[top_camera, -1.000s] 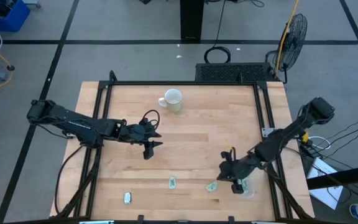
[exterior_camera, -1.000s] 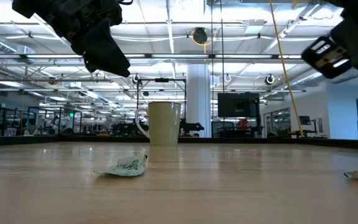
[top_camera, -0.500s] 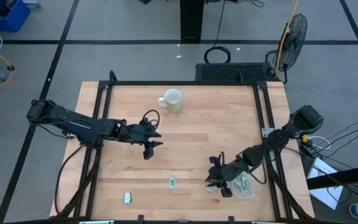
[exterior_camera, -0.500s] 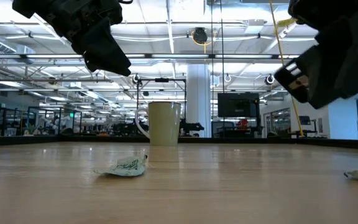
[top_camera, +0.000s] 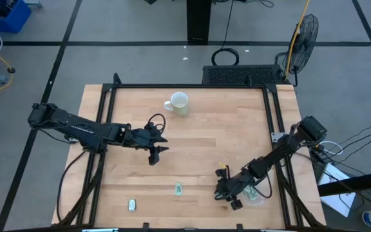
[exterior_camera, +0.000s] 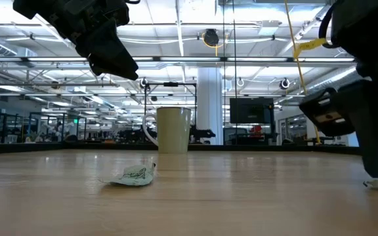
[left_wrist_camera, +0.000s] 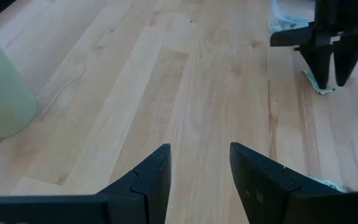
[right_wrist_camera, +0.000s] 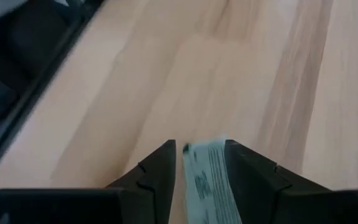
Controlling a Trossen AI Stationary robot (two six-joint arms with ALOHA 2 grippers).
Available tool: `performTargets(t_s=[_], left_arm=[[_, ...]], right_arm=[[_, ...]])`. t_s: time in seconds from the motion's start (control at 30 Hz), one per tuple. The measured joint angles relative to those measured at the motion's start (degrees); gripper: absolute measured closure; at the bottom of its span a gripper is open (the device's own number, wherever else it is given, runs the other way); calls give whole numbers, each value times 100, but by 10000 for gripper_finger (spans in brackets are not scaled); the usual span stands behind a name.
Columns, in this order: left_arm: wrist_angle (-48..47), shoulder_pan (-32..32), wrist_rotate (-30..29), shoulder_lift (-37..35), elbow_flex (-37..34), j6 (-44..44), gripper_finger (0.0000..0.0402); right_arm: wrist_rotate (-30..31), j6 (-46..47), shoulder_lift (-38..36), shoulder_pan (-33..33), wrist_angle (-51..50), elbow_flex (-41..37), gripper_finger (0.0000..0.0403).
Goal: Pick and place Stevia / Truvia into bins
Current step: Put the stevia packet into the transparent bin
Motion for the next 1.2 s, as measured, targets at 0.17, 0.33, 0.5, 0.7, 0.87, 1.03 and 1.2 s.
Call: performTargets(t_s=[0.17, 0.33, 0.5, 0.7, 0.87, 1.03, 1.2], left_arm=[[1, 0, 0, 0, 0, -2, 231], [3, 0, 0, 0, 0, -2, 231], [5, 0, 0, 0, 0, -2, 231], [1, 0, 0, 0, 0, -2, 231], [0, 2, 0, 0, 0, -2, 231], [0, 0, 0, 0, 0, -2, 231], [0, 0, 2, 0, 0, -4, 231]], right_arm=[[-103, -46, -27, -27, -226, 2, 274], [-105, -154, -26, -116, -230, 2, 275], [-103, -204, -26, -183, -236, 2, 275], [-116, -120, -26, -376, -234, 2, 275], [-171, 250, -26, -579, -232, 2, 275], [-422, 293, -26, -752, -225, 2, 275], [-419, 293, -23, -920, -199, 2, 275]])
